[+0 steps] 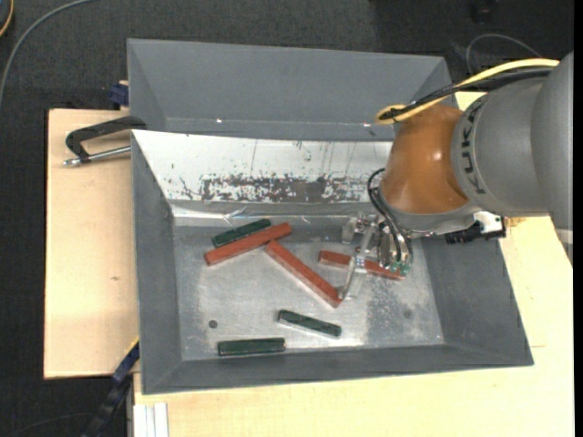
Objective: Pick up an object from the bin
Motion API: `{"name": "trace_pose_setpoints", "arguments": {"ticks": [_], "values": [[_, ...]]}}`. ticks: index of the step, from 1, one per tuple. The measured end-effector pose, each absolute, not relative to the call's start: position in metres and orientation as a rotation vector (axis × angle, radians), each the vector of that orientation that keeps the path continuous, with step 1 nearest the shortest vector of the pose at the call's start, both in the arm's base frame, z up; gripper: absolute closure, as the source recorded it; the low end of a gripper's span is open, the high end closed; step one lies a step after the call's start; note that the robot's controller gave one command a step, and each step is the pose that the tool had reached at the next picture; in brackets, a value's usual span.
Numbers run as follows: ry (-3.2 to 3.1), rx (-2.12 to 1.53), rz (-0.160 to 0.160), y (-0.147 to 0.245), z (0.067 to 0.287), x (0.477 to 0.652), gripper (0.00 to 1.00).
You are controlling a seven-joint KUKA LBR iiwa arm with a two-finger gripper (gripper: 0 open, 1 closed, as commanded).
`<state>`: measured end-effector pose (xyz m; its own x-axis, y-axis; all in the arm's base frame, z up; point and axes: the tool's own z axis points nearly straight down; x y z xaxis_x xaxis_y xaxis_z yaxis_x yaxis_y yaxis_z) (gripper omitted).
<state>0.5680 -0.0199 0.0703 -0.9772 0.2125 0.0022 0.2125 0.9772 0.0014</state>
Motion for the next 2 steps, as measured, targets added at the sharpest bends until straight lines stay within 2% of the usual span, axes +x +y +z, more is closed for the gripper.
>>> {"name": "trace_pose_setpoints", "arguments": {"ticks": [1,2], "values": [[-3.124,-0.335,-0.001,-0.0196,0.0716,0.5689,0.00],[-3.124,-0.334,-0.001,-0.0192,0.0711,0.5688,1.00]]}}
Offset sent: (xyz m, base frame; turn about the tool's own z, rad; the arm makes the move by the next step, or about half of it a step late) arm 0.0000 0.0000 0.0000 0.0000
